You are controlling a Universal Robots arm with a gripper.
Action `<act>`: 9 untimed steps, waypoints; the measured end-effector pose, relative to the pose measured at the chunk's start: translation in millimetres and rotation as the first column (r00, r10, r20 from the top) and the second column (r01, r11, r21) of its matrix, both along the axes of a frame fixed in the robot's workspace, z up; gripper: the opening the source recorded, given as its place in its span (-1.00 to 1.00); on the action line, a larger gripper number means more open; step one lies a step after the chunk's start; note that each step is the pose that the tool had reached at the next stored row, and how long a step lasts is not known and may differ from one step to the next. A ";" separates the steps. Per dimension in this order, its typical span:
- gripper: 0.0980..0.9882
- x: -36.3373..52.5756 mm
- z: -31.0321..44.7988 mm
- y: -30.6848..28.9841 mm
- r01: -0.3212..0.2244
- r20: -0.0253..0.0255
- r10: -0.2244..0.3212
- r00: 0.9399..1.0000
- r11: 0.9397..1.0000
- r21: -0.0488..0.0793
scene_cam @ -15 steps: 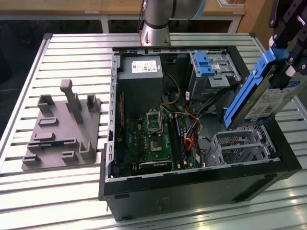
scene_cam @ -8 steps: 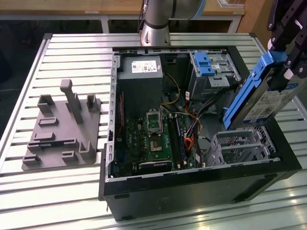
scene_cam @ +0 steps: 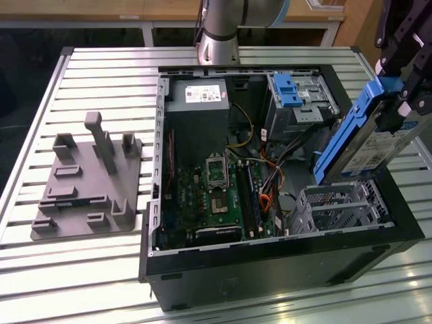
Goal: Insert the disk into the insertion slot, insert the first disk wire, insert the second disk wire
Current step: 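Insert the disk into the insertion slot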
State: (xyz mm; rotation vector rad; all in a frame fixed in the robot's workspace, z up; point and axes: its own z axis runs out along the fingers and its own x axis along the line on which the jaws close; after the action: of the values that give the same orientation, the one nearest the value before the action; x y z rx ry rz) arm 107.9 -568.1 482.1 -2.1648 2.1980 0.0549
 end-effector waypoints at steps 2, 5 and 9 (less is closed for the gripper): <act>-0.40 0.1 -0.9 -0.3 0.001 0.000 -0.001 1.000 1.000 0.000; -0.40 0.1 -2.3 -0.3 0.002 0.000 -0.002 1.000 1.000 0.000; -0.40 0.1 -4.3 -0.3 0.008 0.000 -0.008 1.000 1.000 0.000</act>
State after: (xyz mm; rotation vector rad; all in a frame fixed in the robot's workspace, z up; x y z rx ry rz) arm 108.0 -568.4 477.8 -2.1562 2.2061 0.0547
